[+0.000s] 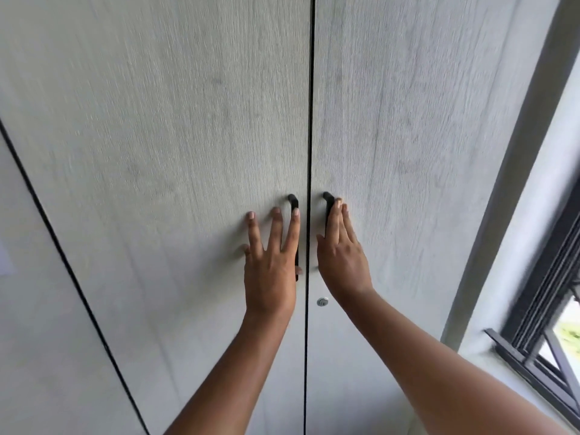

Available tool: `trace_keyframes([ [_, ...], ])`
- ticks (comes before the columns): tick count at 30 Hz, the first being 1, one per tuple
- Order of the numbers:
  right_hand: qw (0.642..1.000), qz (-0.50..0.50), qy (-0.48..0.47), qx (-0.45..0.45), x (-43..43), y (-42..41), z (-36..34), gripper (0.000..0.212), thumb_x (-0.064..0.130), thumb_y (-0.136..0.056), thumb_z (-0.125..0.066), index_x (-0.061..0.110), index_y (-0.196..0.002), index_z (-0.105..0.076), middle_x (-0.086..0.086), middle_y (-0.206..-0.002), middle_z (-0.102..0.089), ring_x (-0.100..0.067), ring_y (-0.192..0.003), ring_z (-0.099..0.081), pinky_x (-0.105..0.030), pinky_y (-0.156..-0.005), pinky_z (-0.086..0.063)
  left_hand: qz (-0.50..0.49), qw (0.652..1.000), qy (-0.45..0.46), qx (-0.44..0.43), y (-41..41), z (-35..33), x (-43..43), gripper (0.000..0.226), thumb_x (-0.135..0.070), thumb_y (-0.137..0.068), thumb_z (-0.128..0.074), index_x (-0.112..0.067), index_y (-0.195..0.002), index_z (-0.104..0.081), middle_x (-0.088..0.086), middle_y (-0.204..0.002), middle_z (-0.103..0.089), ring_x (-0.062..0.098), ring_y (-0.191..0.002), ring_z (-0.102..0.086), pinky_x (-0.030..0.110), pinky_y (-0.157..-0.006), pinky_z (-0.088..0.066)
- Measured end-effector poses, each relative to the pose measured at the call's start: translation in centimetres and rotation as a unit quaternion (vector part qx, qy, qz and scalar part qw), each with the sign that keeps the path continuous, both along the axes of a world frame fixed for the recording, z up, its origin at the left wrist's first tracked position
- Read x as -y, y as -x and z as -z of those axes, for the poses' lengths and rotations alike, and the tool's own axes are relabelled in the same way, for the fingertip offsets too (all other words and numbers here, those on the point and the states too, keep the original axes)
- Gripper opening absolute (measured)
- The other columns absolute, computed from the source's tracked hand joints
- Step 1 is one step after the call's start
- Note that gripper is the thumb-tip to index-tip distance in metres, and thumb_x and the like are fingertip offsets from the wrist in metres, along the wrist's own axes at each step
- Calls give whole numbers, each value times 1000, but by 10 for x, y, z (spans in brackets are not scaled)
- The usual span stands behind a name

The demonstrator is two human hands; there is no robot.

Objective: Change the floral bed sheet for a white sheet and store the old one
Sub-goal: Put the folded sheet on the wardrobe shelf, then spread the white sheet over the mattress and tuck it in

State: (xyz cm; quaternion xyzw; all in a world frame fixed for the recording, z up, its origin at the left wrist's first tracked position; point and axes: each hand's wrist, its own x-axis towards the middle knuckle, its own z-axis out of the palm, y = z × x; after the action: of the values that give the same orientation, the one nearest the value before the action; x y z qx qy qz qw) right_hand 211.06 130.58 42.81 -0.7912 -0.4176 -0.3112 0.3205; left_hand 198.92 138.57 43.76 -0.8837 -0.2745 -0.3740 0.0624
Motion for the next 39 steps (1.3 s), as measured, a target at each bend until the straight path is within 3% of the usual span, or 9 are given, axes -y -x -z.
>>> trace_keyframes([
  [8, 991, 27, 96, -87, 31, 27, 21, 76, 30, -105, -46, 16, -163, 0, -7, -171, -2, -21, -158, -5, -37, -127, -19, 36, 999, -8, -15, 8, 29, 4, 94, -43, -93, -63, -12, -160, -4, 16, -167, 5, 41, -153, 6, 53, -121, -22],
  [11, 972, 88, 158, -152, 64, 47, 54, 71, 38, -105, -45, 19, -162, -7, -8, -171, -2, -29, -157, -6, -47, -124, -25, 115, 993, -22, -16, 6, 64, 15, 81, -38, -93, -64, -8, -157, -24, 17, -167, -7, 37, -154, -4, 52, -121, -23],
  [16, 918, 226, 223, -237, 156, 87, 128, 66, 47, -102, -46, 19, -158, -23, -17, -169, -7, -37, -156, -8, -51, -124, -22, 285, 943, 28, -172, -3, 163, 73, 78, -47, -91, -64, -4, -151, -38, 18, -164, -18, 36, -152, -17, 52, -116, -34],
  [22, 815, 333, 290, -375, 282, 171, 190, 68, 57, -102, -36, 21, -158, -24, -16, -170, 1, -35, -157, 2, -52, -126, -10, 403, 817, 99, -400, 25, 232, 191, 84, -60, -101, -35, -13, -160, 1, 8, -166, 17, 29, -153, 14, 47, -124, -6],
  [27, 702, 436, 267, -496, 370, 300, 219, 89, 71, -87, -7, 22, -158, -31, -15, -170, -6, -33, -157, -2, -55, -123, -8, 527, 708, -28, -468, 98, 272, 295, 88, -67, -98, -31, -14, -159, 4, 8, -166, 17, 27, -154, 13, 47, -125, -11],
  [31, 660, 489, 216, -528, 404, 378, 252, 98, 72, -79, -4, 20, -148, -51, -19, -164, -29, -37, -152, -26, -61, -118, -24, 583, 642, -88, -490, 155, 286, 340, 88, -67, -98, -29, -14, -159, 6, 6, -166, 20, 25, -153, 16, 45, -125, -9],
  [32, 615, 544, 175, -543, 425, 459, 266, 92, 71, -82, -10, 19, -141, -60, -20, -158, -40, -37, -147, -37, -62, -113, -33, 631, 583, -120, -497, 215, 291, 381, 89, -67, -98, -29, -14, -159, 6, 6, -166, 19, 25, -153, 16, 45, -125, -9],
  [34, 584, 536, 148, -591, 437, 507, 277, 84, 70, -83, -19, 20, -126, -71, -20, -146, -55, -35, -135, -53, -62, -103, -46, 651, 553, -151, -497, 252, 297, 401, 89, -67, -97, -32, -15, -160, 2, 5, -167, 15, 24, -154, 13, 45, -125, -10],
  [39, 494, 630, 82, -593, 441, 687, 278, 106, 67, -72, 13, 22, -157, -32, -16, -169, -13, -29, -156, -12, -54, -121, -15, 725, 429, -218, -492, 403, 312, 457, 89, -67, -97, -36, -15, -160, -3, 5, -168, 10, 25, -155, 8, 45, -124, -12],
])
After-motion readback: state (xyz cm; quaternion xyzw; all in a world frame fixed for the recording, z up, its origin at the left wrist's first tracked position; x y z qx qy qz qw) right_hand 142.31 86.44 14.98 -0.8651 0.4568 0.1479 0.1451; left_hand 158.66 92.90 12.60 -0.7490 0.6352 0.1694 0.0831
